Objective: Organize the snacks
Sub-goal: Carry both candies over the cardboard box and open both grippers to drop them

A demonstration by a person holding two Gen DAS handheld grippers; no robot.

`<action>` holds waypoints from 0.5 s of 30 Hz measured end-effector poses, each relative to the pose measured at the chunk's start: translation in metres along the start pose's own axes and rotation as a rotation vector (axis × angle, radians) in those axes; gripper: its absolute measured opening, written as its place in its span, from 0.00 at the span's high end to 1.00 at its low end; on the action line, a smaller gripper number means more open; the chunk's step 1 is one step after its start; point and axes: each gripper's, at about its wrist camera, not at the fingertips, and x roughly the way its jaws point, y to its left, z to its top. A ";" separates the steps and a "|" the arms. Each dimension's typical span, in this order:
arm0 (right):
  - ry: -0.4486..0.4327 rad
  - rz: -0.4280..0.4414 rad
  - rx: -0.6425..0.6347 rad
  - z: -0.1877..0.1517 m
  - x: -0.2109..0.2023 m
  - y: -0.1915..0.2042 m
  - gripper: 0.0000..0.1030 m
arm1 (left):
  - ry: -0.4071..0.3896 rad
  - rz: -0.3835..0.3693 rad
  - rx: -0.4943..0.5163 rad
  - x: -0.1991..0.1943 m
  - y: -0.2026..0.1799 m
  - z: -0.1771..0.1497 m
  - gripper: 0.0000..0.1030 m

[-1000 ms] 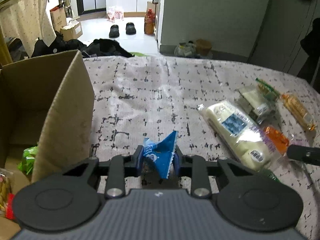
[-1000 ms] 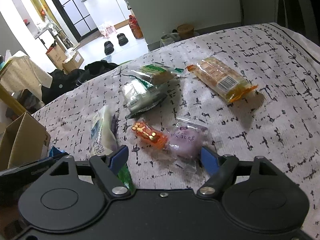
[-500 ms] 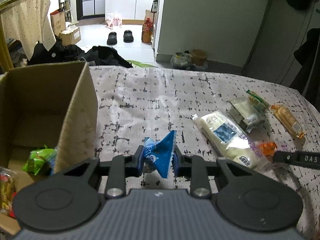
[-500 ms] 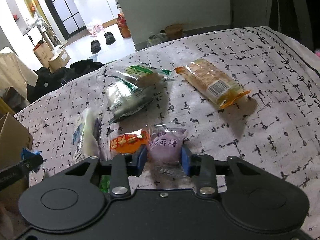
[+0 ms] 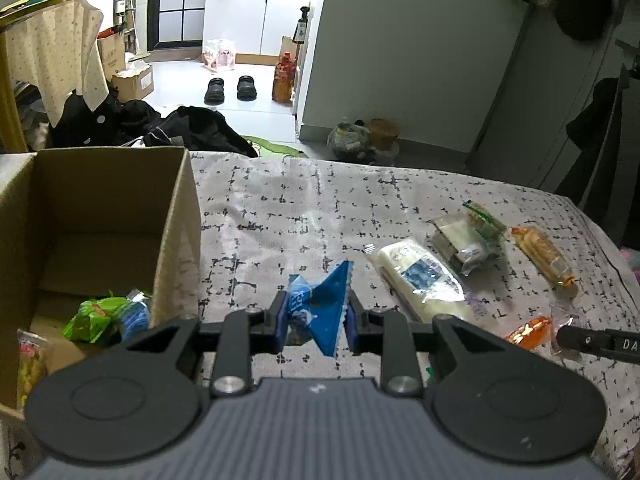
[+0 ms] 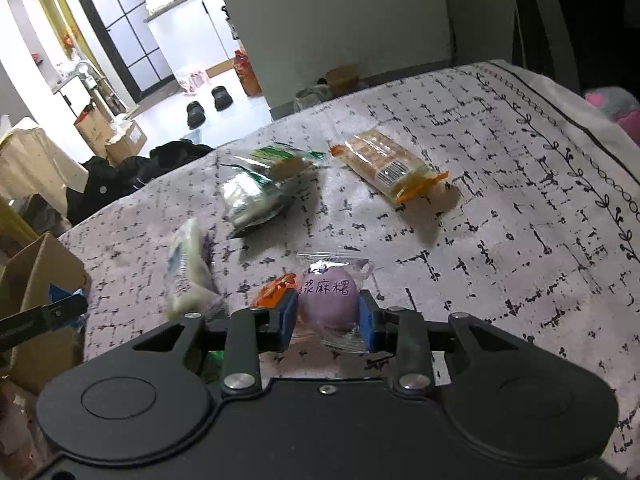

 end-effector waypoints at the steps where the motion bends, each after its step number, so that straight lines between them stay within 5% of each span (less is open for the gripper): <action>1: -0.006 0.002 -0.003 0.000 -0.002 0.001 0.70 | -0.003 -0.002 -0.002 -0.002 0.001 0.000 0.74; 15: -0.055 0.080 -0.020 0.006 -0.029 0.035 0.70 | -0.045 -0.017 -0.021 -0.032 0.013 0.008 0.74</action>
